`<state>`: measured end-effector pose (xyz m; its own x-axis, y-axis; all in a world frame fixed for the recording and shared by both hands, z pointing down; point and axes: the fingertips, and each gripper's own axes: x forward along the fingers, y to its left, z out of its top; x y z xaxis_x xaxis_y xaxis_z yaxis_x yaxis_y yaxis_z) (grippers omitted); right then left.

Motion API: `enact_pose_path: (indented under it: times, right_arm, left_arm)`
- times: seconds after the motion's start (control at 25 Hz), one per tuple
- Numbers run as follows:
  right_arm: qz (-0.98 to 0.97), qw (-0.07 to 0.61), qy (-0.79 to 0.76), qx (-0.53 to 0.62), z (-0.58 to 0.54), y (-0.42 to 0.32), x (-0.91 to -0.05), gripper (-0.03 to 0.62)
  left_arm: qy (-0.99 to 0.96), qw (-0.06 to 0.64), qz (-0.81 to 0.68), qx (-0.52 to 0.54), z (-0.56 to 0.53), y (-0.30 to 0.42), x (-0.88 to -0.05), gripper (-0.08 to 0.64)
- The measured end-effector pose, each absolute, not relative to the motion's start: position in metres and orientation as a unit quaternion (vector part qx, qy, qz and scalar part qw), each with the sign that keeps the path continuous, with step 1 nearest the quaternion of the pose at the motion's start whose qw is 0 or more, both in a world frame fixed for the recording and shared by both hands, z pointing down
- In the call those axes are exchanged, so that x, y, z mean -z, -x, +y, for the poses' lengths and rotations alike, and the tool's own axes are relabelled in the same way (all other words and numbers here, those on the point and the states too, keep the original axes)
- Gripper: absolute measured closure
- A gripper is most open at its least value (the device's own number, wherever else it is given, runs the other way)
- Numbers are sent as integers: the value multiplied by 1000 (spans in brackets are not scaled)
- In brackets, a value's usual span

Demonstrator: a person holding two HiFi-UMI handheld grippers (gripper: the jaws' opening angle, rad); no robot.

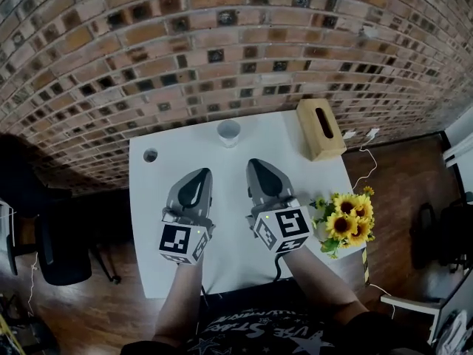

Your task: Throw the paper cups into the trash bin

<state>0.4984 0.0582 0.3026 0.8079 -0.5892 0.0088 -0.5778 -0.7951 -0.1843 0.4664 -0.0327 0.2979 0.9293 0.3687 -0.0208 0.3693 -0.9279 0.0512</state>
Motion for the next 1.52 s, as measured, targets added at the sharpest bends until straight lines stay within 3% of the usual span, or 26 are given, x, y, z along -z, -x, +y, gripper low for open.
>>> enact_pose_path:
  times: [0.28, 0.64, 0.88, 1.52]
  right_arm:
    - [306, 72, 948, 57, 45, -533, -338, 568]
    - [323, 19, 942, 87, 26, -567, -393, 351]
    - [327, -5, 938, 118, 7, -597, -432, 258]
    - [357, -46, 923, 133, -24, -637, -477, 209]
  left_arm:
    - [-983, 29, 179, -19, -35, -494, -320, 557]
    - [-988, 41, 144, -34, -52, -524, -345, 557]
    - [-990, 26, 128, -51, -65, -543, -367, 557]
    - [-992, 25, 100, -73, -85, -572, -396, 557]
